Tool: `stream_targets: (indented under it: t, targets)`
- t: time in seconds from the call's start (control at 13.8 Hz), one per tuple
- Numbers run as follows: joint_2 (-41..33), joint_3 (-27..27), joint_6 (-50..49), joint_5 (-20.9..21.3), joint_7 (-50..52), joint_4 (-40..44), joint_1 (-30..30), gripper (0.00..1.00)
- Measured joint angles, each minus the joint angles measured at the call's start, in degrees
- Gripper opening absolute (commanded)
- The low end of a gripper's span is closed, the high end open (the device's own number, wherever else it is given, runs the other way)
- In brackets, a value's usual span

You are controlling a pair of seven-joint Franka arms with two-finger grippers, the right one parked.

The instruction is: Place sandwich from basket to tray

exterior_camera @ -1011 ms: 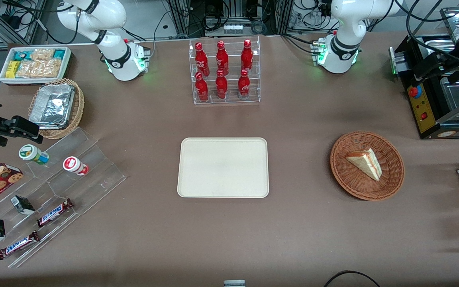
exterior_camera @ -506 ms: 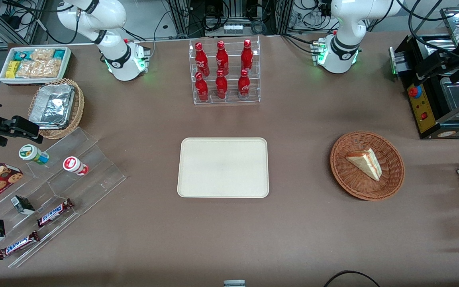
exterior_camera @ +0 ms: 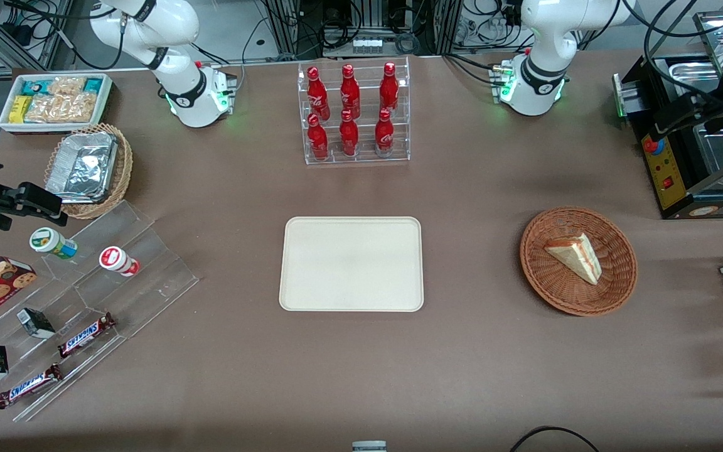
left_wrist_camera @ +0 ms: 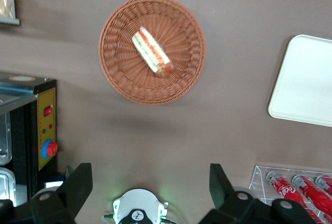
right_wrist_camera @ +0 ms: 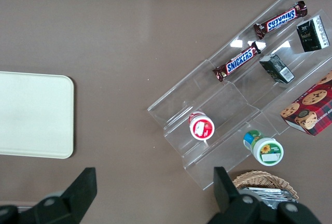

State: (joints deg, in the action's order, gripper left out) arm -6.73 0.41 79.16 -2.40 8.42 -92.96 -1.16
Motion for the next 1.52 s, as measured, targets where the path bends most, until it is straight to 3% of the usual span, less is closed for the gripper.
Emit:
stream_targets:
  t: [0.22,0.58,1.01,1.52]
  targets:
    - [2.6,0.3,1.1,1.7,2.2,-1.3,-1.1,1.00]
    - [3.5,0.0,9.5,1.7,15.3,-7.1,-0.9,1.00]
    - [5.2,0.1,25.5,1.7,27.4,-19.5,-1.2,1.00]
    - [11.3,0.0,34.1,1.6,34.2,-21.6,-1.0,1.00]
